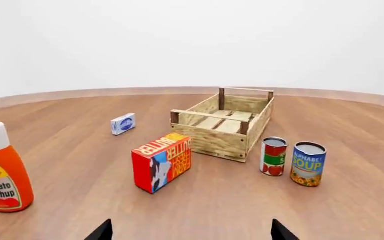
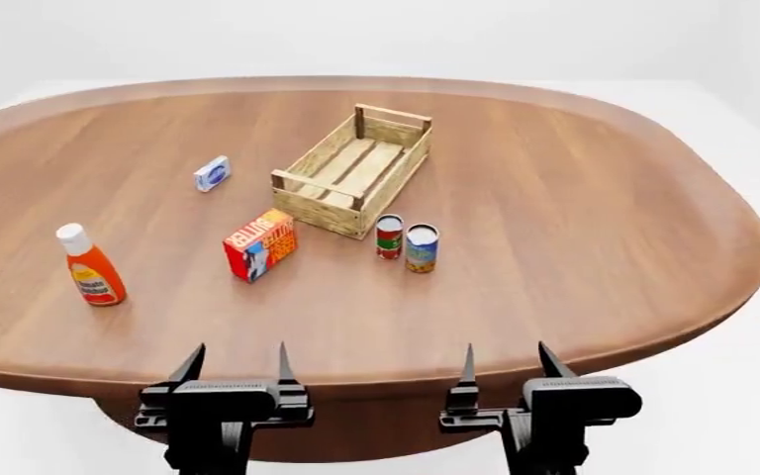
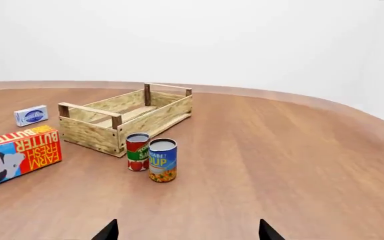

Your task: Pick up the ketchup, and put it in the wooden tray.

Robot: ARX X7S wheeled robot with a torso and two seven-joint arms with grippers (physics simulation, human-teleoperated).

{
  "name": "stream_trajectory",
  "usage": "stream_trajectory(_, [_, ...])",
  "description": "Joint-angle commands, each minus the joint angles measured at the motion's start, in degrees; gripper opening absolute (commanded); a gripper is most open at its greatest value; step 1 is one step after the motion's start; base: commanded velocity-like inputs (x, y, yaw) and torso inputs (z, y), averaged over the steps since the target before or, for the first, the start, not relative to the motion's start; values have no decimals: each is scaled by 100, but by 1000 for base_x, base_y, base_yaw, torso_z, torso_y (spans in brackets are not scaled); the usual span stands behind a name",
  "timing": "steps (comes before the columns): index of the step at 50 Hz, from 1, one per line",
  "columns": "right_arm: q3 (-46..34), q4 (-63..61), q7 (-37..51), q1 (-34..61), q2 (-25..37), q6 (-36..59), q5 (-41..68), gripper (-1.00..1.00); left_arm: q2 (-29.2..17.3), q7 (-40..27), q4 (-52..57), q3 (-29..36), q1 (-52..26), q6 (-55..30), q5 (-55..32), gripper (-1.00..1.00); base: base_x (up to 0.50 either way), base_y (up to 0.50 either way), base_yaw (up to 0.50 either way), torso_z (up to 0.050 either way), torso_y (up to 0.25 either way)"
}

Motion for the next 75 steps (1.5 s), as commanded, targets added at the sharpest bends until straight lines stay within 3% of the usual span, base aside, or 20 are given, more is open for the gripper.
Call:
stream_trajectory(1, [-112,-136,70,53,150,187,47,100,-81,-133,-25,81,-162,-46,-82,100,0,-500,0,0,0])
stream_trajectory(15, [-235,-768,-173,410,458,1082,227,100,-290,-202,291,-31,-950,-660,-331,100,0,-464,0,0,0])
stream_trajectory(35, [-437,-1362,-567,1543,711,2706,632,100,-651,-152,624,-178,-2392,-1944,-680,100,43,0,0,0,0])
stream_trajectory(62, [-548,-1074,-584,1976,617,2698,783,100,-851,-45,488,-288,-2329,-2073,-960,100,432,0,0,0,0])
stream_trajectory(75, [-725,-1236,-566,2105,744,2753,671,100,-902,-82,630,-343,-2248,-2106,-1055,100,22,0,0,0,0])
